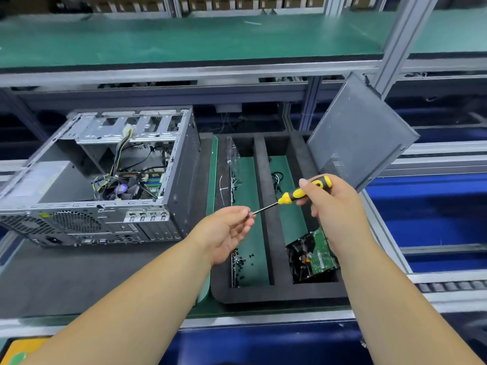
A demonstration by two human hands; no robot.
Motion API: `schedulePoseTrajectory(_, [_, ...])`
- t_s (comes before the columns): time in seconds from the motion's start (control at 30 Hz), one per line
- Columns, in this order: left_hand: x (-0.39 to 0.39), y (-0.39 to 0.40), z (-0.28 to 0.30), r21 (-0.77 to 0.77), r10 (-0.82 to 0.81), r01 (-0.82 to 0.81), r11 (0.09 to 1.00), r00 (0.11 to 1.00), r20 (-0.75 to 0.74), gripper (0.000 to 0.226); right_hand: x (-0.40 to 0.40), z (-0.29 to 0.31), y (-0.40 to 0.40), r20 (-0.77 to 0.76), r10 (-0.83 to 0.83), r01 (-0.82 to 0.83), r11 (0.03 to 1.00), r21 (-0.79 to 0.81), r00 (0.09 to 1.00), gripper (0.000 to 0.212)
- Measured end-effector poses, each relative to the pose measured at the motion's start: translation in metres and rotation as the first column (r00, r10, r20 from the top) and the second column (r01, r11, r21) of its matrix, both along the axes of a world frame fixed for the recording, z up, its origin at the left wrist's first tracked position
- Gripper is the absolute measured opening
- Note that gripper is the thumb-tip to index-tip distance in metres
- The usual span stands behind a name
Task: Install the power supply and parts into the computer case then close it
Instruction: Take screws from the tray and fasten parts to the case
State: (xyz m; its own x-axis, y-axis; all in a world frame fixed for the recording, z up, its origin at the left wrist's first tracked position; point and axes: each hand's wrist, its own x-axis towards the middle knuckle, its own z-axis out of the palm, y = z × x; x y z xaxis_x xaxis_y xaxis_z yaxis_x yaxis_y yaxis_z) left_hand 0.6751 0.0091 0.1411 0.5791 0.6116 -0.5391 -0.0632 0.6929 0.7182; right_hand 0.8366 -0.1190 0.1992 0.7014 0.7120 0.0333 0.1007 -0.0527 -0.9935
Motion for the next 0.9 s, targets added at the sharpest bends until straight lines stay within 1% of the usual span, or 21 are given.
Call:
schedulePoseTrajectory(0.1, [-0.007,-0.002,0.007,0.076,0.004,-0.004,0.997,1.000,0.005,0.008,-0.004,0.007,-0.004,-0.005,-0.033,0.034,0.999,0.038,0.999,0.021])
schedulePoseTrajectory(0.17, [-0.015,-0.003,0.014,0.099,0.005,-0.007,0.995,1.000,0.024,0.014,-0.009,0.013,-0.004,-0.026,-0.035,0.037,0.998,0.058,0.999,0.022])
schedulePoseTrajectory(0.3, [-0.034,-0.005,0.027,0.136,-0.015,0.006,0.991,0.997,0.071,0.021,-0.024,0.024,-0.001,-0.052,-0.001,0.006,0.995,0.095,0.999,0.022])
schedulePoseTrajectory(0.47, [-0.059,-0.005,0.040,0.159,-0.057,0.032,0.987,0.986,0.156,0.020,-0.045,0.033,0.005,-0.035,0.049,-0.045,0.992,0.114,0.998,0.021])
schedulePoseTrajectory(0.53, [-0.069,-0.003,0.043,0.190,-0.071,0.039,0.981,0.984,0.165,0.020,-0.052,0.036,0.008,-0.034,0.061,-0.057,0.992,0.114,0.998,0.022])
schedulePoseTrajectory(0.63, [-0.083,0.000,0.044,0.265,-0.106,0.068,0.962,0.986,0.130,0.025,-0.061,0.038,0.013,-0.050,0.078,-0.071,0.989,0.126,0.996,0.019])
schedulePoseTrajectory(0.73, [-0.096,0.004,0.047,0.334,-0.159,0.126,0.934,0.984,0.074,0.024,-0.069,0.038,0.018,-0.051,0.095,-0.088,0.988,0.126,0.994,0.018])
schedulePoseTrajectory(0.83, [-0.112,0.012,0.048,0.422,-0.229,0.208,0.882,0.973,0.001,0.022,-0.080,0.038,0.023,-0.052,0.122,-0.115,0.986,0.122,0.991,0.017])
schedulePoseTrajectory(0.9, [-0.124,0.019,0.051,0.491,-0.271,0.259,0.832,0.961,-0.047,0.022,-0.088,0.039,0.028,-0.041,0.148,-0.143,0.984,0.105,0.988,0.017])
